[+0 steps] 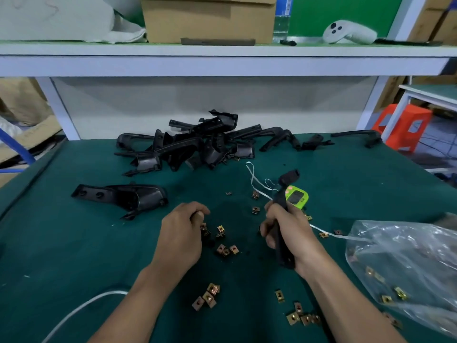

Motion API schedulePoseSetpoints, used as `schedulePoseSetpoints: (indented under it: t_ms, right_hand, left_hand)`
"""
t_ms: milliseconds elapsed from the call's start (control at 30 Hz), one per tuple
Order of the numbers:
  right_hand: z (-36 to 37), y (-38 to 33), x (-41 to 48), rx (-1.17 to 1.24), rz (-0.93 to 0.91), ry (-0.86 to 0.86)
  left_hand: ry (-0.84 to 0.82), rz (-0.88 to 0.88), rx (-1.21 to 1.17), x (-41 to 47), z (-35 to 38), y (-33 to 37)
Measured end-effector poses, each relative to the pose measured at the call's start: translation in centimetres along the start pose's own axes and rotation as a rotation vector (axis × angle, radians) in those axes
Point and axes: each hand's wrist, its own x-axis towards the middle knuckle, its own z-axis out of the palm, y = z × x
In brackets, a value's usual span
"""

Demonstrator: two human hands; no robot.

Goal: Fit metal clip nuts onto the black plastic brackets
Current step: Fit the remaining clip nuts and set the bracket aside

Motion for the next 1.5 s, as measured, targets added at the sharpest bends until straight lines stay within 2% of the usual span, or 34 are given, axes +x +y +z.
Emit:
schedulePoseSetpoints:
  t_ms: [100, 200, 333, 400, 500, 633, 833, 967, 1100, 1267, 1367, 1500]
  right_hand:
    - [-0.2, -0.2, 0.2, 0.022, -0.02, 0.007]
    - [-0.7, -0.3, 0.3, -0.112, -0.095, 0.082]
    - [-1.3, -0.2, 0.5, -0.658, -0.271, 0.251]
    - [-1.2, 0.0, 0.5, -0.843, -0.326, 0.289]
    - [-1.3, -0.1, 0.2, -0.996, -0.255, 0.3]
    - [-1.0, -0.5, -0.2, -0.991, -0.252, 0.258]
    - [2.2, 1.1, -1.1, -0.917, -0.327, -0.057]
    - [2.6, 1.7, -0.9, -0.991, -0.415, -0.107]
    - [1.7, 1.4, -0.5, -0.982, -0.383, -0.001]
    - [-0.2, 0.1, -0.5, -1.072, -0.428, 0.376]
    - [-2.4, -1.4, -0.3, -1.329, -0.294, 0.494]
    - [-3.8, -1.4, -0.3, -1.417, -0.014, 0.346]
  left_hand:
    - [0.006, 0.001, 0.0, -0.1, 0.0, 0.2]
    - [0.017, -0.016, 0.01, -0.2, 0.0, 0.3]
    - [0.031, -0.08, -0.021, 0.0, -0.2, 0.3]
    - [0.024, -0.089, -0.026, 0.0, -0.1, 0.4]
    - [0.003, -0.096, -0.051, -0.1, 0.1, 0.9]
    - [-0.017, -0.11, -0.066, -0.3, -0.1, 1.1]
    - [-0.001, -0.079, -0.039, -0.3, -0.5, 1.0]
    - [-0.078, -0.003, -0.05, -0.6, -0.2, 0.9]
    - [-0.169, 0.039, -0.049, -0.9, -0.4, 0.8]
    - [-0.224, 0.063, 0.083, -0.6, -0.7, 1.0]
    - [-0.355, 0.134, 0.304, -0.9, -1.0, 1.6]
    - [-0.401, 0.14, 0.349, -1.0, -0.9, 2.0]
